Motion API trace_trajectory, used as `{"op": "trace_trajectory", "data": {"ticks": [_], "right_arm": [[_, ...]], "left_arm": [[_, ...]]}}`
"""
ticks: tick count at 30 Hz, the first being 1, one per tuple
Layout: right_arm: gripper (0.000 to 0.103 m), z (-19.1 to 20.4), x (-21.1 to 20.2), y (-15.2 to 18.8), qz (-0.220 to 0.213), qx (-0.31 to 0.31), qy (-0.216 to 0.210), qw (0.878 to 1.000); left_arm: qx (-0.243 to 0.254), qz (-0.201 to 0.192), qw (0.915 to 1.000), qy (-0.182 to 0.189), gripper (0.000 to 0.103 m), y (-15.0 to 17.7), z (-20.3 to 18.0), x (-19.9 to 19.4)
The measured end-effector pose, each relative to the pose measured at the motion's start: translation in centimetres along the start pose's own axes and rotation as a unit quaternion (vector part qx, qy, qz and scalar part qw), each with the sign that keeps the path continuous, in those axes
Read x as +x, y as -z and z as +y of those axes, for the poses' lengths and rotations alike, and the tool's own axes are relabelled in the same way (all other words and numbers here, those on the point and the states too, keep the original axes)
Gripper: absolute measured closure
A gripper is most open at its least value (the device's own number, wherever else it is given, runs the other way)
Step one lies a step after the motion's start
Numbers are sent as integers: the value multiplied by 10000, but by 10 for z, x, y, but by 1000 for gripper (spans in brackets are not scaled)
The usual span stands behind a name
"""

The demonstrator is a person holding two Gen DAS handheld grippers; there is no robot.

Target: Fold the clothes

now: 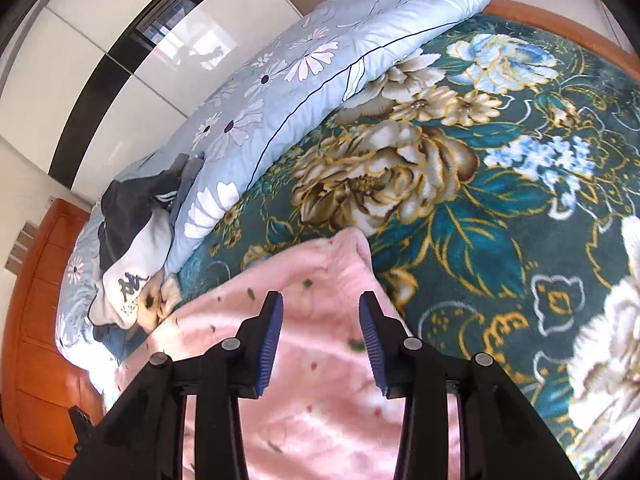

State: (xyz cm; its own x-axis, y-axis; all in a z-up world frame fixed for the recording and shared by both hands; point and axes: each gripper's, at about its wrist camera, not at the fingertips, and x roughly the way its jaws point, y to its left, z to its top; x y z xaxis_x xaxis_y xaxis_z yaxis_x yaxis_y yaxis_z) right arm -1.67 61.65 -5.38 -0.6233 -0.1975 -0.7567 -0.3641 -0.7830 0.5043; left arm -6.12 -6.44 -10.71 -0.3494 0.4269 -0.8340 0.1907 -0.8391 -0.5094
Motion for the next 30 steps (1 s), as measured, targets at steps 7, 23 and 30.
{"op": "trace_trajectory", "data": {"ticks": [7,23,30], "right_arm": [[62,-13,-50,84,-103,448,30,9989],[60,-71,-67,186,-276,2059,150,9781],[60,-79,-51,194,-109,2297,232,9729]], "left_arm": [[-476,-74,9983,316,33,20,41,-25],[-2076,-1347,9406,-2323,33,90,201,-142],[-2895,-1349,9154,-2450,33,134,258,-162]]}}
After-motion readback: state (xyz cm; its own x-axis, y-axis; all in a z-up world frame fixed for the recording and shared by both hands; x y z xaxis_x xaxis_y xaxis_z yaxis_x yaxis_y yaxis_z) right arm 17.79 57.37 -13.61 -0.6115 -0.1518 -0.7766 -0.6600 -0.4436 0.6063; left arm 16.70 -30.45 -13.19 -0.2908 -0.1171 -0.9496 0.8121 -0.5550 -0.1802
